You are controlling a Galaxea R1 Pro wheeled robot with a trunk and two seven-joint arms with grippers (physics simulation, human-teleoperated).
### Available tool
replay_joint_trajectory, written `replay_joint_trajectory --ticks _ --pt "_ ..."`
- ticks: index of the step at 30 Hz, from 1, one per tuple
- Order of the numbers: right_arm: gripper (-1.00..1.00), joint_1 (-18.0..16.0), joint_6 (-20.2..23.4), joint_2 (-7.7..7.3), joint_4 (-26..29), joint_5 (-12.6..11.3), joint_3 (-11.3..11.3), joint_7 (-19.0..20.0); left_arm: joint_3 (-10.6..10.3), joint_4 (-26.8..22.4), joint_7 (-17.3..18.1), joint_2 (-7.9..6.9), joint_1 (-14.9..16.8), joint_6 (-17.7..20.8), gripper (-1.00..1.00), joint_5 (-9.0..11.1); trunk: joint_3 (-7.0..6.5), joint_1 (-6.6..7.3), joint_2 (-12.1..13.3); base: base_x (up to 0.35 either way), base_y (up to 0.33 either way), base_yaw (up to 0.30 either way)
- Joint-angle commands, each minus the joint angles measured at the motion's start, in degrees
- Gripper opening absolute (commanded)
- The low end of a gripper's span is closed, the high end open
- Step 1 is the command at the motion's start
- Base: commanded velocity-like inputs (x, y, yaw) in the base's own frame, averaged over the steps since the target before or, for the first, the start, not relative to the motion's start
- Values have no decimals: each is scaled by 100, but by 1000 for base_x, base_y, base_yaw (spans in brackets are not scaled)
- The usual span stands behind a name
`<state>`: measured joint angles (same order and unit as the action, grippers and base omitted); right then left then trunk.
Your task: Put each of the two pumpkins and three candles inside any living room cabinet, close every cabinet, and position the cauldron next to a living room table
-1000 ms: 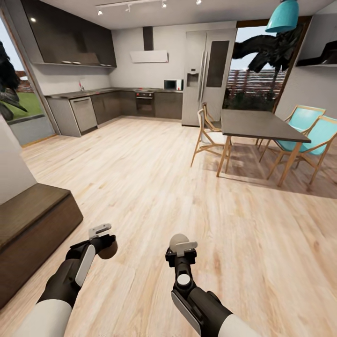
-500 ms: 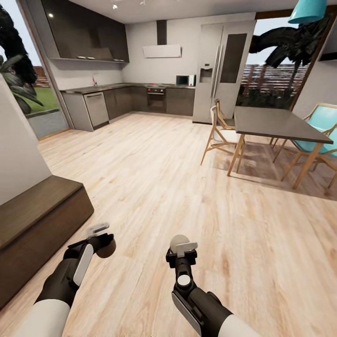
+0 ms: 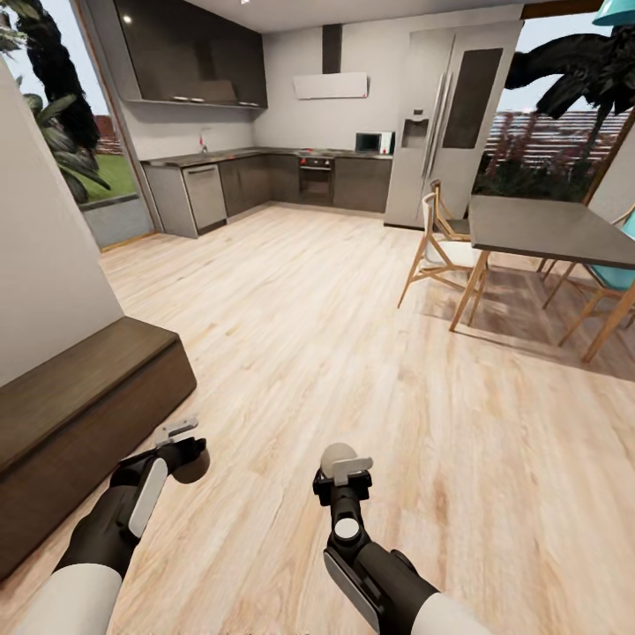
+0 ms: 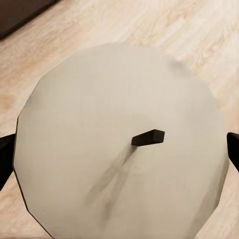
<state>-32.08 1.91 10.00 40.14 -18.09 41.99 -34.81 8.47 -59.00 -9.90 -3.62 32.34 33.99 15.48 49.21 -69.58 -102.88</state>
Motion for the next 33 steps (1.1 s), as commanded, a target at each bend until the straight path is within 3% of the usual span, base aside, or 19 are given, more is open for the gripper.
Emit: replay_joint_trajectory --ticks 1,33 --pt "-100 0 -2 0 -16 9 1 1 -5 1 0 0 0 3 -100 -20 9 0 0 0 0 163" --pt "-100 0 -6 0 -129 13 63 18 -11 28 -3 -7 0 3 -100 -54 280 0 0 0 0 163"
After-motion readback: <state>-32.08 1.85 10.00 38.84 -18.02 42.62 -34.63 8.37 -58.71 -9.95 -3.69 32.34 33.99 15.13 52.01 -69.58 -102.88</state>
